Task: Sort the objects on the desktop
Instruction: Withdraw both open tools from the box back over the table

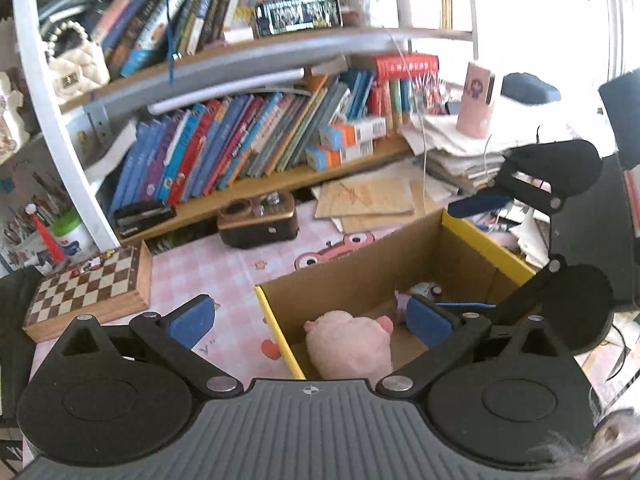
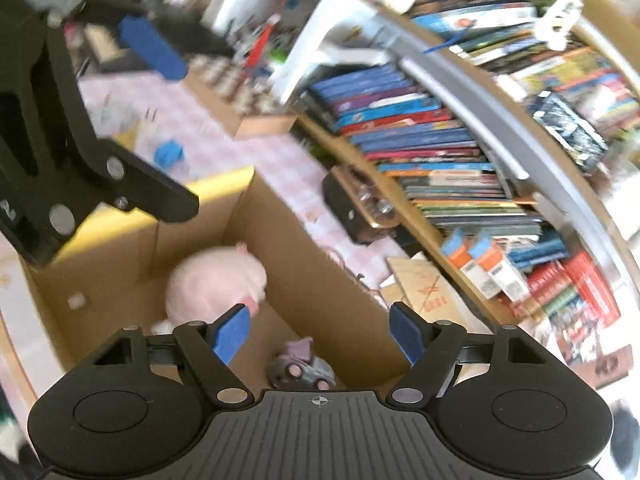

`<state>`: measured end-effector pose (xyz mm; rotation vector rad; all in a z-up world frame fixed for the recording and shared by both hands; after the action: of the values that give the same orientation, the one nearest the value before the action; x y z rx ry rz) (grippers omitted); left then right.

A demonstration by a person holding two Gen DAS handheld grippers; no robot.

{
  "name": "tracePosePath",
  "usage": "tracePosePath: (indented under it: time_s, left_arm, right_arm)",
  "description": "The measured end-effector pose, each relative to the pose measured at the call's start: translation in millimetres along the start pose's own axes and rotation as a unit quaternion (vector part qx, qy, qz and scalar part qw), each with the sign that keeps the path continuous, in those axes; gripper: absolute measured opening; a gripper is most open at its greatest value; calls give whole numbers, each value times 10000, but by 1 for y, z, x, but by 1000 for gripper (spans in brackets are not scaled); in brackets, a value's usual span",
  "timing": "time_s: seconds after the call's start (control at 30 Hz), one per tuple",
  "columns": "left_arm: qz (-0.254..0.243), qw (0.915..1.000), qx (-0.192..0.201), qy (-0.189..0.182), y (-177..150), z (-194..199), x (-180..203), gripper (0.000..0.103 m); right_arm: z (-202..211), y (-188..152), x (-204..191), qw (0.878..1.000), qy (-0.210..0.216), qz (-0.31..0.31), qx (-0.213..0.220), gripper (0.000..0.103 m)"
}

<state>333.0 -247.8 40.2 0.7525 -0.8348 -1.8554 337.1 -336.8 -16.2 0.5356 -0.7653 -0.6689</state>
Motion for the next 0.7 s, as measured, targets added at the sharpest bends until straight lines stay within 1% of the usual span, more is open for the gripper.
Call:
tracePosePath:
  time_s: [0.07,0.2,0.4,0.57,0.7]
  left_arm:
    - [-6,10000,73,-24,-2,10,-2,103]
    - [15,9997,220,-83,-10,32,-11,103]
    - [201,9990,350,-173,-33,64,-33,103]
    - [431,9981,376,-232,-57,89,-53,103]
    - [612,9971,372,-240,-77,107,-70,103]
  right_arm:
    - [14,5,-2,9995,-72,-301,111,79]
    - [38,13,-9,9962,-286,-796,199,80]
    - [62,18,-25,9856,-501,-1610,113,80]
    - [73,21,-51,9794,-705,-1892,-12,80]
    - [82,23,-76,9774,-738,-1977,-110,80]
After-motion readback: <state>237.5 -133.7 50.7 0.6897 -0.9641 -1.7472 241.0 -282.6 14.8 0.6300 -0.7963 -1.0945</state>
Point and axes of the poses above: each gripper's, at about its wrist camera, not at the fingertips, and z roughly against the way its jaws point, x to its right, y to its top, the point moved 9 cm from there along -z, roughly the way its jaws point
